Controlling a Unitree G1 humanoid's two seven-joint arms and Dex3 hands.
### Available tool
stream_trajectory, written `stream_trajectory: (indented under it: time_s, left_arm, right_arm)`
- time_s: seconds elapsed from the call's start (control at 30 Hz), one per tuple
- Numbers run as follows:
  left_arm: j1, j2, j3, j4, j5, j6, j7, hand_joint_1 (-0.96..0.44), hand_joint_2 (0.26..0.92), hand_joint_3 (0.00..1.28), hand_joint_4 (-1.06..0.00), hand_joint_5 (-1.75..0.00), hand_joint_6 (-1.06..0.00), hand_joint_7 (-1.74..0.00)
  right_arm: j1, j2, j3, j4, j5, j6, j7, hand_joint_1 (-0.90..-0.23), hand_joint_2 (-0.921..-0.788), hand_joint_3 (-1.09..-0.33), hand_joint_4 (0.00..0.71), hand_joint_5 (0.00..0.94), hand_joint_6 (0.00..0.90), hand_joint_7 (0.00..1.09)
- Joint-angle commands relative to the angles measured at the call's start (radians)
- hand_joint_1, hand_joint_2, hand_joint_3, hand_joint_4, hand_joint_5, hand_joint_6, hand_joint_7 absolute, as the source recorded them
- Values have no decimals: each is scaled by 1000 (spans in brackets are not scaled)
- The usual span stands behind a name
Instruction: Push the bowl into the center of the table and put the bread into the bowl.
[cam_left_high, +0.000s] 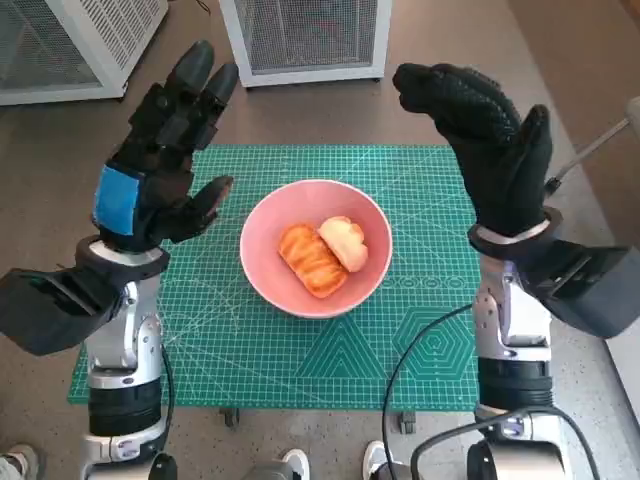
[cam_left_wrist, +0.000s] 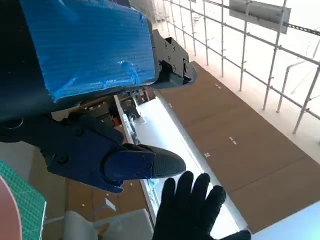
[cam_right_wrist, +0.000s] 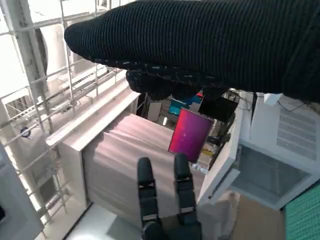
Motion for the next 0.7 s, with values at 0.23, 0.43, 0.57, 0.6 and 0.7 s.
stream_trajectory:
  time_s: [0.23, 0.43, 0.57, 0.6, 0.7]
  left_arm:
    - [-35, -2, -24, -11, 0, 4, 27, -694, 921, 378, -284, -7, -310, -41]
    - [-45, -3, -29, -1, 0, -6, 36, -685, 921, 370, -264, -1, -306, -37]
    - [-52, -8, -29, 8, -8, -11, 38, -679, 921, 359, -238, 0, -297, -31]
    - [-55, -9, -29, 11, -9, -11, 39, -679, 921, 353, -229, 0, -293, -29]
    - [-61, -9, -30, 18, -9, -12, 40, -681, 921, 340, -204, 0, -277, -19]
  right_arm:
    - [-12, -6, 2, -5, -4, 19, -11, -660, -921, -601, 228, 4, 146, 308]
    - [-25, -7, 1, 1, -4, 24, -12, -656, -921, -598, 238, 8, 161, 299]
    - [-33, -10, 0, 4, -5, 26, -11, -655, -921, -594, 242, 9, 165, 294]
    - [-35, -10, 0, 4, -6, 26, -11, -655, -921, -594, 243, 9, 165, 292]
    - [-39, -11, -1, 8, -6, 26, -11, -654, -921, -592, 245, 9, 168, 288]
